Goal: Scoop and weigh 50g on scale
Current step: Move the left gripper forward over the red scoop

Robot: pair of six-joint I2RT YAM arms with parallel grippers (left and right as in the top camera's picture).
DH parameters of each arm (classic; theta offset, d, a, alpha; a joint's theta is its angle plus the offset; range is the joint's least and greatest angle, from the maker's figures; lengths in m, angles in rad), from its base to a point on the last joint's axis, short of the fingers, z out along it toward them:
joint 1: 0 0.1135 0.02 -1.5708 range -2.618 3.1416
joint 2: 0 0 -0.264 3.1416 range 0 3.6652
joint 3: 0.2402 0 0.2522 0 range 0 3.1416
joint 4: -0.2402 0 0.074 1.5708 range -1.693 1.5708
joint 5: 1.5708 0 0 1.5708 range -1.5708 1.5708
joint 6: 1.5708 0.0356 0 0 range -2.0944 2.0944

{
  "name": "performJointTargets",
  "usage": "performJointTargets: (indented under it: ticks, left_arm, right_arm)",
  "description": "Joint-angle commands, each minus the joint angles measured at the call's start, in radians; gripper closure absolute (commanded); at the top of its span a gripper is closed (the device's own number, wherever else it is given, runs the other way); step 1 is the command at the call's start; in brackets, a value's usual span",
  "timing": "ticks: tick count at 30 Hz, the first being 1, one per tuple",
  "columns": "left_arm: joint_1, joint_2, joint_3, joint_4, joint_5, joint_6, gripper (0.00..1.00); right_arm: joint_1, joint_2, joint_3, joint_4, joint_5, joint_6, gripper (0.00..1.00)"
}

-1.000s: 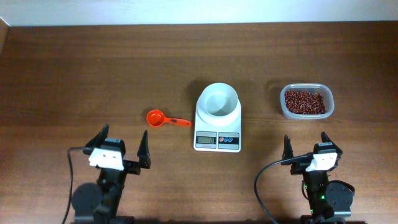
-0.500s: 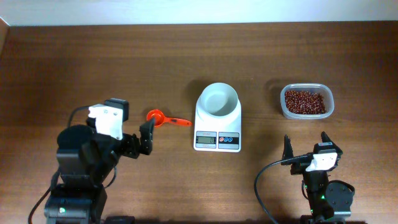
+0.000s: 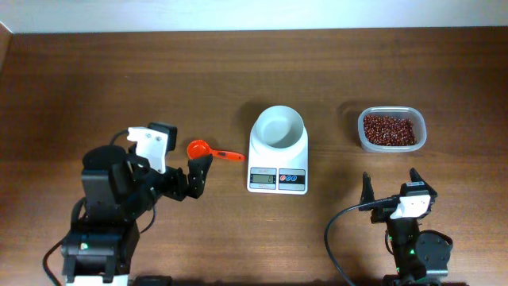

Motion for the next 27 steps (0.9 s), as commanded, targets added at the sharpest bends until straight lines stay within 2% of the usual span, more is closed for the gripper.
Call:
performJointTargets:
  ticks: [1,9,15,27]
  left_arm:
    - [0.003,0.021,0.018,0.004,0.007,-0.053,0.01]
    - [0.003,0.092,0.018,0.017,0.007,-0.072,0.01]
    - [0.003,0.143,0.018,0.031,0.007,-0.183,0.01]
    - [0.003,0.201,0.018,-0.008,-0.006,-0.180,0.01]
  right_arm:
    - [-0.002,-0.008,-0.009,0.000,-0.003,-0.003,0.01]
    - [-0.002,-0.008,-0.009,0.000,-0.003,-0.003,0.01]
    - [-0.002,-0.008,-0.009,0.000,-0.003,-0.003,0.01]
    - [-0.002,-0.008,-0.009,0.000,-0.003,-0.003,0.01]
